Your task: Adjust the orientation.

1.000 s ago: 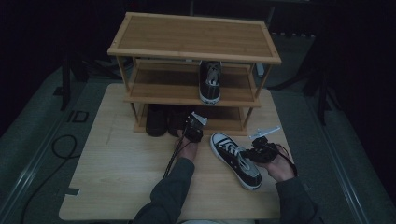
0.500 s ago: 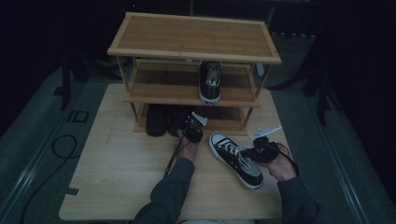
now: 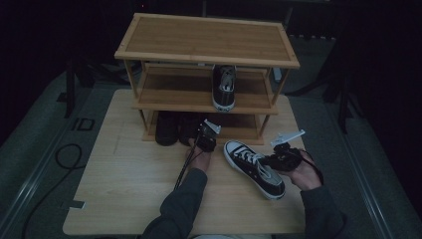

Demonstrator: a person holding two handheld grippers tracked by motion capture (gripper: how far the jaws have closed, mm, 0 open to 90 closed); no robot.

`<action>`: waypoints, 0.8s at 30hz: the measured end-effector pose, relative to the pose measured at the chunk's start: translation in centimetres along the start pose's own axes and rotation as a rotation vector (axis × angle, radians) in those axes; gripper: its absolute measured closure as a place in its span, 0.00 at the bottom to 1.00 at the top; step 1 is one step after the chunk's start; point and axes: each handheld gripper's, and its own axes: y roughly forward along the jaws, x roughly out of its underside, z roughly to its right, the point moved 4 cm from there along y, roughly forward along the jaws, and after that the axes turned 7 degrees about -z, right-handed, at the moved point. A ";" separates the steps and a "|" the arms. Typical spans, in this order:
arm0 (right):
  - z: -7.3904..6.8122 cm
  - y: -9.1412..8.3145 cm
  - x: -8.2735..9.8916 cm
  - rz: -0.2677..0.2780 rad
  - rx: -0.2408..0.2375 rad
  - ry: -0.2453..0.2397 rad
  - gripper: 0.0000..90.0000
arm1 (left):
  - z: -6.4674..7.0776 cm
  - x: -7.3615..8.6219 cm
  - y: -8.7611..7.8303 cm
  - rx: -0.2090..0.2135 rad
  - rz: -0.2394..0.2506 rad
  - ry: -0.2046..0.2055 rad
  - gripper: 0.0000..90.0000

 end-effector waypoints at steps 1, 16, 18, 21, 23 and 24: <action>0.1 -0.1 0.0 0.005 -0.003 0.000 0.98 | 0.0 0.0 0.0 0.000 0.000 0.000 1.00; 0.7 -2.0 -0.8 0.022 -0.015 -0.023 0.98 | 0.0 0.0 0.0 -0.001 0.000 0.001 1.00; 0.7 -2.3 -0.9 0.028 -0.024 -0.022 0.98 | 0.0 0.0 0.0 -0.001 0.000 0.001 1.00; 0.8 -2.7 -1.1 0.037 -0.032 -0.025 0.98 | 0.0 0.0 0.0 -0.001 0.000 0.001 1.00; 0.9 -3.0 -1.2 0.040 -0.031 -0.031 0.98 | 0.0 0.0 0.0 -0.001 0.000 0.001 1.00; 0.9 -3.1 -1.3 0.041 -0.032 -0.032 0.98 | 0.0 0.0 0.0 -0.001 0.000 0.001 1.00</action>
